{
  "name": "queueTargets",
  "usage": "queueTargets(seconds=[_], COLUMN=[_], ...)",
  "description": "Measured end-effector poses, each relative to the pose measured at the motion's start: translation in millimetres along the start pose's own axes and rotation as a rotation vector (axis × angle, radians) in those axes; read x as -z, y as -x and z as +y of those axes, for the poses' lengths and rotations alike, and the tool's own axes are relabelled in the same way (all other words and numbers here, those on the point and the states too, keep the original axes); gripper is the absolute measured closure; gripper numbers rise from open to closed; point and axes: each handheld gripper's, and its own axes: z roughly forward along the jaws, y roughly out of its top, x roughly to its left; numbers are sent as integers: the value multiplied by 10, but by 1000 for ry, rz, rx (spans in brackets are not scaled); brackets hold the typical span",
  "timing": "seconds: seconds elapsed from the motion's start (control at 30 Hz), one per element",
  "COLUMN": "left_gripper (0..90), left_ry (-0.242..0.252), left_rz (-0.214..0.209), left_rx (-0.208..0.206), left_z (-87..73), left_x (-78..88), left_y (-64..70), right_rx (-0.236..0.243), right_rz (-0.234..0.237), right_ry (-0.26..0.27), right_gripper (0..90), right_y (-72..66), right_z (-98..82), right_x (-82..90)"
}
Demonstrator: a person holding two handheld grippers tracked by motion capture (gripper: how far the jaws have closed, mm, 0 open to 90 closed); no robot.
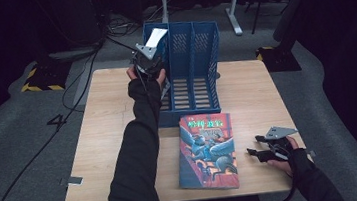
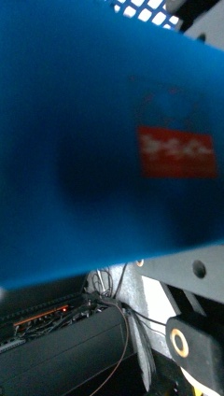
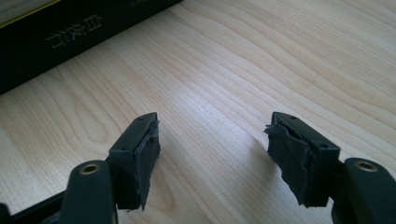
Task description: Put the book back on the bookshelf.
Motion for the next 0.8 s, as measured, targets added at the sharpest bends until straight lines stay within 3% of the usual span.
queueTargets(seconds=[0.13,0.23,0.8], left_gripper=[609,609,568], left_ry=[30,17,-25], left_rz=[11,13,-45], left_rx=[36,43,-2], left_z=[-120,-161,-261], left_x=[-50,-74,50], left_y=[-31,-30,-79], right_rx=[-3,-2,12], right_rz=[9,9,-1], right_ry=[2,2,-5], right_gripper=[345,343,339], right_y=[8,8,-8], right_z=[-5,-6,8], right_x=[0,1,2])
